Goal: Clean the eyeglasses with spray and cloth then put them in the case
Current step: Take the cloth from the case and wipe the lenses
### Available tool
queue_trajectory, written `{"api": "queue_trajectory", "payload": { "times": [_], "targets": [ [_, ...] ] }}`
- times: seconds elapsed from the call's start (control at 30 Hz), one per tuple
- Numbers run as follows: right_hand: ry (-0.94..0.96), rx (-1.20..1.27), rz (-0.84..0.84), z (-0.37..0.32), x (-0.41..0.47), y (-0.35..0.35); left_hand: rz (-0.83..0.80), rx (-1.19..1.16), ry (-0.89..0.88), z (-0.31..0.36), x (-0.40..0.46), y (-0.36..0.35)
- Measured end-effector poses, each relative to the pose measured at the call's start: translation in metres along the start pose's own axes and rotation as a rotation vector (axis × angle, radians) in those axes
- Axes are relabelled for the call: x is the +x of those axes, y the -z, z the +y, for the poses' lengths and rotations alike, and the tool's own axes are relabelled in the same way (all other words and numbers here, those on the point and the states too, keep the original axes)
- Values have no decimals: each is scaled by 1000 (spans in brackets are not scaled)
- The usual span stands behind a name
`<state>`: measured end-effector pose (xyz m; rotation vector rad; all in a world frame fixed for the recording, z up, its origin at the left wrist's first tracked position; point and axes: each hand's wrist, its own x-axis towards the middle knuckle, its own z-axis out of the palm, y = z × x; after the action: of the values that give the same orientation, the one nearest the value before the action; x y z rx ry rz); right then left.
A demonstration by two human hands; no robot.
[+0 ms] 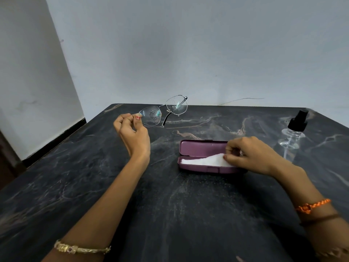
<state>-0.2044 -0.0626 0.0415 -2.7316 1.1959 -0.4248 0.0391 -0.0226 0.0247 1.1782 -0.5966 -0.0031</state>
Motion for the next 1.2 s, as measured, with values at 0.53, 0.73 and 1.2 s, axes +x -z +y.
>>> {"api": "queue_trajectory", "payload": {
  "times": [0.53,0.73,1.2],
  "targets": [
    [-369,2011,265,-25,14,-6,-50,-80,-50,13,-13,-5],
    [-323,2119,339,-25,15,-6,-115,-80,-101,19,-26,-6],
    [-170,2230,307,-31,9,-11,-284,44,-281,26,-43,-6]
  ]
}}
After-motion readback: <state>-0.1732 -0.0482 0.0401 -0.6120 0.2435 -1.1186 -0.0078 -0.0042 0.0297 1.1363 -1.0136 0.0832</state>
